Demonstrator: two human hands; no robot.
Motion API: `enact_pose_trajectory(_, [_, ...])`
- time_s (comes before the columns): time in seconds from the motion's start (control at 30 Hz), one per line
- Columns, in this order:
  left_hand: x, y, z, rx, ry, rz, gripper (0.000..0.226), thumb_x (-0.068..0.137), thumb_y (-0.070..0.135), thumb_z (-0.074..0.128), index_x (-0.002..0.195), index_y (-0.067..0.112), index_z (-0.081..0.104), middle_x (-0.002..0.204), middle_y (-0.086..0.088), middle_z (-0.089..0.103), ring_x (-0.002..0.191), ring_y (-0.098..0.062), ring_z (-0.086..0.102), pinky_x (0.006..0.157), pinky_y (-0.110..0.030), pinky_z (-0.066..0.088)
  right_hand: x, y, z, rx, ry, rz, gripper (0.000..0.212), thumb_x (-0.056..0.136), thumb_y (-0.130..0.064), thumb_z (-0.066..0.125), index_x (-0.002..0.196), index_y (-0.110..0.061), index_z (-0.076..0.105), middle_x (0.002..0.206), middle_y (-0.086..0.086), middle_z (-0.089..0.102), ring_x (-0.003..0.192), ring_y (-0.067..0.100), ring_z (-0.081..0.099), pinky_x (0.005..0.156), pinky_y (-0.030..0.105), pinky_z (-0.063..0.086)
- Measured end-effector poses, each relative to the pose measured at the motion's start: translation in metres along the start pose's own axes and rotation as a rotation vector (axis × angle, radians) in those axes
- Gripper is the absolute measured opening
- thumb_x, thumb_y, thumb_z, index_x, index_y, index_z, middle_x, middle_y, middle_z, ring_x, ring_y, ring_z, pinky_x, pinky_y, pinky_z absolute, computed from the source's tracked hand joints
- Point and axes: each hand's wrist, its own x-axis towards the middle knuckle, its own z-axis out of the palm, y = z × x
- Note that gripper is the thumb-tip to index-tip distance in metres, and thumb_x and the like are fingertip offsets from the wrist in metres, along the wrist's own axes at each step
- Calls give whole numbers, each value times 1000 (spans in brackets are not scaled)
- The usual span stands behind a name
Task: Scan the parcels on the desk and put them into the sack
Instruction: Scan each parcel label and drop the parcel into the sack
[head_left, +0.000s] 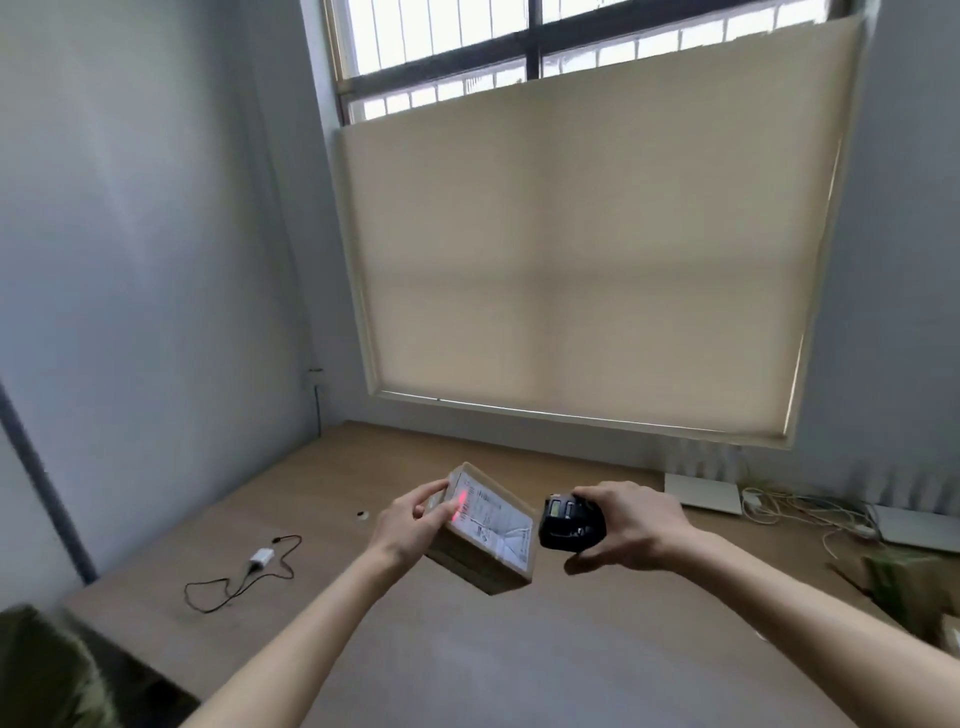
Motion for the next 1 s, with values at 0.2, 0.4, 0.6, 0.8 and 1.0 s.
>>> enact_pose_trajectory(0.2, [-11,-11,-35,12,105,-50,67,63,72,57,126,50,63,105,-1,73,101,-16,68,97,-39,53,19,-37,-2,-69,4,-84,71,58,-78,79,111,-35,61,105,-11,67,99,16,62,63,29,37])
enact_pose_trajectory(0.4, [-20,-21,-51,12,133,-80,59,70,64,59,128,49,61,104,0,73,101,-16,68,97,-40,53,29,-57,-2,-87,51,-139,75,54,-83,78,108,-34,60,101,-11,66,95,17,62,63,29,39])
enact_pose_trajectory(0.6, [-23,-29,-55,20,159,-87,61,67,67,58,126,51,62,103,1,75,100,-16,69,97,-39,53,29,-65,-2,-113,66,-159,75,55,-83,78,107,-33,59,100,-10,65,95,18,62,62,29,36])
enact_pose_trajectory(0.8, [-24,-33,-55,24,171,-96,59,69,67,56,126,53,61,102,4,75,100,-14,68,97,-39,52,29,-70,-2,-113,75,-178,74,58,-80,79,112,-34,60,104,-10,66,96,18,62,63,28,35])
enact_pose_trajectory(1.0, [-30,-32,-53,1,185,-95,54,74,63,59,127,51,61,103,5,73,102,-13,67,97,-36,52,29,-75,-4,-117,51,-187,63,58,-76,81,98,-37,52,95,-12,60,85,17,51,56,28,26])
